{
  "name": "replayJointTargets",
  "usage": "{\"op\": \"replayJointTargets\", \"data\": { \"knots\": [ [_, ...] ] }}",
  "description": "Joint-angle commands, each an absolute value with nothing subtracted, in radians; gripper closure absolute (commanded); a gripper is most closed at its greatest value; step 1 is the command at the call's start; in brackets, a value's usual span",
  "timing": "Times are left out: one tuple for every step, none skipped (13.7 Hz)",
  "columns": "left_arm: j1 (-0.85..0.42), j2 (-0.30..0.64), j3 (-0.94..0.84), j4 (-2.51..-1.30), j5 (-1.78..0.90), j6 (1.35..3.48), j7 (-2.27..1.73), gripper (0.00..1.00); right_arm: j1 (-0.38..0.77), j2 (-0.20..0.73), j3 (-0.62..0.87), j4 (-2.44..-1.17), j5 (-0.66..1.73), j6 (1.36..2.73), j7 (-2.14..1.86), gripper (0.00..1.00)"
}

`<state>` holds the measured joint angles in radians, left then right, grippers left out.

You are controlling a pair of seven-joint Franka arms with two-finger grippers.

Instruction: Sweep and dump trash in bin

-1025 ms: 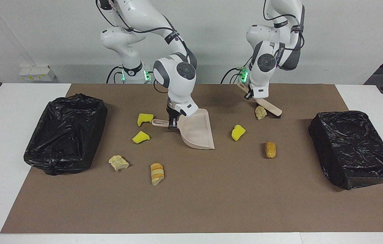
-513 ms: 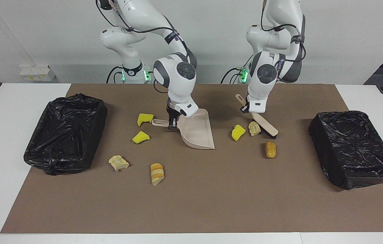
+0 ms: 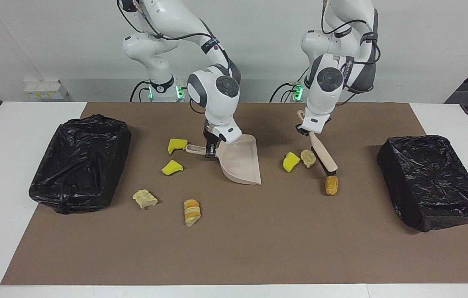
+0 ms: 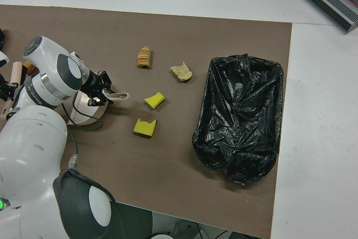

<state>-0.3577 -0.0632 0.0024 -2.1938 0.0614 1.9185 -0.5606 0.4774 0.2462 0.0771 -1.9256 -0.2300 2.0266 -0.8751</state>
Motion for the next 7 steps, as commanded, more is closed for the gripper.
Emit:
{"op": "replayJointTargets", "data": {
  "knots": [
    [-0.252,-0.026,0.002,-2.158,0.080,2.018,-0.292,1.00,0.476,0.236,0.080,-1.934,-0.244,2.017,-0.831,1.00],
    [-0.217,-0.006,0.002,-2.149,0.086,2.060,-0.199,1.00,0.479,0.236,0.080,-1.933,-0.242,2.016,-0.825,1.00],
    [-0.180,0.011,0.002,-2.126,0.110,2.075,-0.120,1.00,0.480,0.235,0.080,-1.933,-0.239,2.016,-0.807,1.00],
    [-0.148,0.040,0.002,-2.097,0.130,2.080,-0.022,1.00,0.480,0.236,0.080,-1.933,-0.239,2.016,-0.796,1.00],
    [-0.134,0.072,0.002,-2.065,0.135,2.089,0.065,1.00,0.480,0.236,0.081,-1.933,-0.239,2.016,-0.795,1.00],
    [-0.111,0.112,0.002,-2.010,0.144,2.103,0.139,1.00,0.480,0.235,0.080,-1.933,-0.239,2.016,-0.795,1.00],
    [-0.097,0.148,0.002,-1.961,0.147,2.100,0.190,1.00,0.480,0.236,0.081,-1.933,-0.239,2.016,-0.795,1.00]
  ]
}}
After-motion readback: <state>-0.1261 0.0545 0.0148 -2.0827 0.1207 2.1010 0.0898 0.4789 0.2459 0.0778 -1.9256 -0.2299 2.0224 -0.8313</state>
